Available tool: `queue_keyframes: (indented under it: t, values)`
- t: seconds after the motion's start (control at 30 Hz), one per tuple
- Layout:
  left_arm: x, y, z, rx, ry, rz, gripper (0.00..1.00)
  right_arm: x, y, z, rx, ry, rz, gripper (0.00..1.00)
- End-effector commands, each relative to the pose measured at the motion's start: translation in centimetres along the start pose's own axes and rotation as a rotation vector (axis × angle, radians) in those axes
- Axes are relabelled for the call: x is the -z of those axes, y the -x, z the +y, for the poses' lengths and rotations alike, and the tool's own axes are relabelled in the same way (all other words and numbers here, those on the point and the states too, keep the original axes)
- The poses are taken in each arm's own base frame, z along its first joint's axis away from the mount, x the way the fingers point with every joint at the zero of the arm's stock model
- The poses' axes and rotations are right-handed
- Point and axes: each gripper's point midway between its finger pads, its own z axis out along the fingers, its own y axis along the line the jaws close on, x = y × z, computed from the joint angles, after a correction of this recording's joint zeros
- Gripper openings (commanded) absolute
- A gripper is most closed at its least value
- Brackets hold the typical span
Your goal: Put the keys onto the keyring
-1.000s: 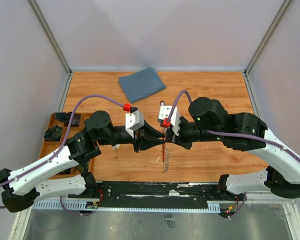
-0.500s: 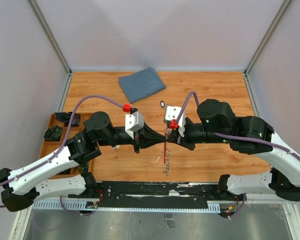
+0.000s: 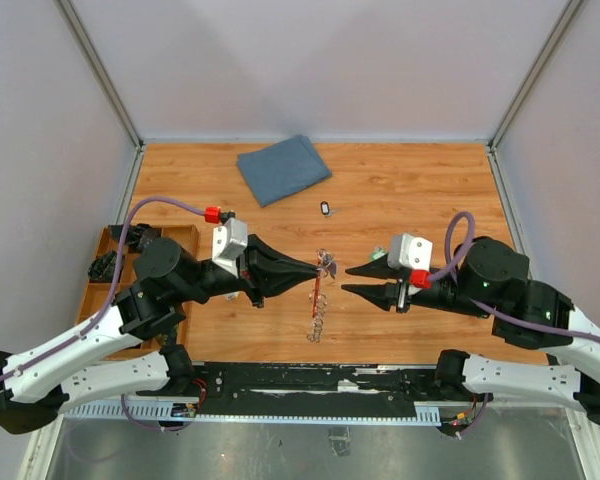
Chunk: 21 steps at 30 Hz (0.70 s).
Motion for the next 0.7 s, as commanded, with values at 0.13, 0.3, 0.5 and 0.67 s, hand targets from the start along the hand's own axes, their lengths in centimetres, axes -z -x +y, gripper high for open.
queue_keyframes:
  t: [0.13,0.3,0.5,0.67]
  values:
    - [1.1,4.9,-2.4,0.051,-0.09,-0.24,0.0,0.5,6.6,0.1,0.024,-0.027,-0.507,0.23]
    - [1.0,5.1,-2.7,0.057,-0.108,-0.247,0.01,0.2,7.8,0.8,0.017,0.023,-0.572,0.19]
    - [1.0,5.2,-2.8,0.056,-0.112,-0.251,0.0,-0.8,7.8,1.3,0.004,0.058,-0.571,0.2]
    - [1.1,5.4,-2.8,0.053,-0.112,-0.254,0.01,-1.4,7.1,1.4,-0.005,0.065,-0.54,0.2]
